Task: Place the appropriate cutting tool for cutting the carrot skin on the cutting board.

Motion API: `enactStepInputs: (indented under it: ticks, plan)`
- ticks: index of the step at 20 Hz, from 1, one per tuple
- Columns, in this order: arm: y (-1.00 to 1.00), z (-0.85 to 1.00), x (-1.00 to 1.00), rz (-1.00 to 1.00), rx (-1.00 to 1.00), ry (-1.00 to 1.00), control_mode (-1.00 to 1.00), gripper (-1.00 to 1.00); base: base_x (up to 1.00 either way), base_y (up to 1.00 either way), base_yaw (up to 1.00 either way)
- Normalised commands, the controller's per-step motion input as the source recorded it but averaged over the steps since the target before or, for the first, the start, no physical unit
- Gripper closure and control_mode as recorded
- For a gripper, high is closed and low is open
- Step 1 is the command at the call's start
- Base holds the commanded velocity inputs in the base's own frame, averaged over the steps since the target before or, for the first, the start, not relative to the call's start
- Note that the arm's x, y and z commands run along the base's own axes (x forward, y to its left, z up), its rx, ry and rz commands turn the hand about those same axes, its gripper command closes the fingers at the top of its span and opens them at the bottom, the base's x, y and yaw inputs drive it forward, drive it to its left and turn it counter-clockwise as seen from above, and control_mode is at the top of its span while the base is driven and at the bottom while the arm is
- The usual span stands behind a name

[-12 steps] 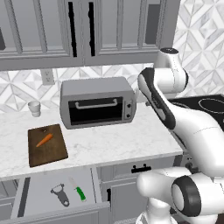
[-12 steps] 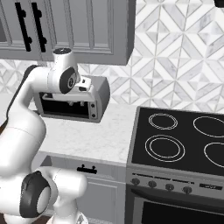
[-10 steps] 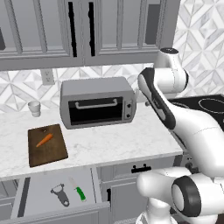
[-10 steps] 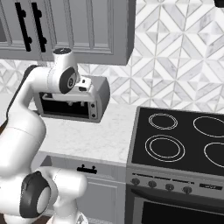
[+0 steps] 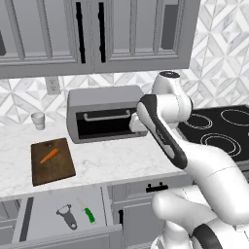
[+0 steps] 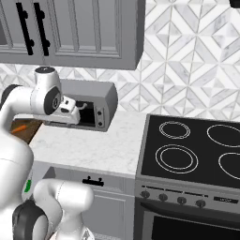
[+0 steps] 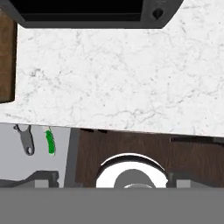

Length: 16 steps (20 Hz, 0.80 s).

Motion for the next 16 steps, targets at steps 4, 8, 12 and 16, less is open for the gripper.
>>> enactStepInputs:
  ticks: [4, 8, 12, 16]
  plan:
    - [1.0, -0.59, -0.04, 0.0, 0.1, 0.12, -1.0, -1.0, 0.0, 0.0, 0.0]
    - [1.0, -0.47, 0.05, 0.0, 0.07, 0.08, -1.0, -1.0, 0.0, 0.0, 0.0]
    - [1.0, -0.27, 0.13, 0.0, 0.02, 0.15, -1.0, -1.0, 0.0, 0.0, 0.0]
    - [1.0, -0.26, -0.14, 0.06, 0.0, 0.08, -1.0, -1.0, 0.0, 0.0, 0.0]
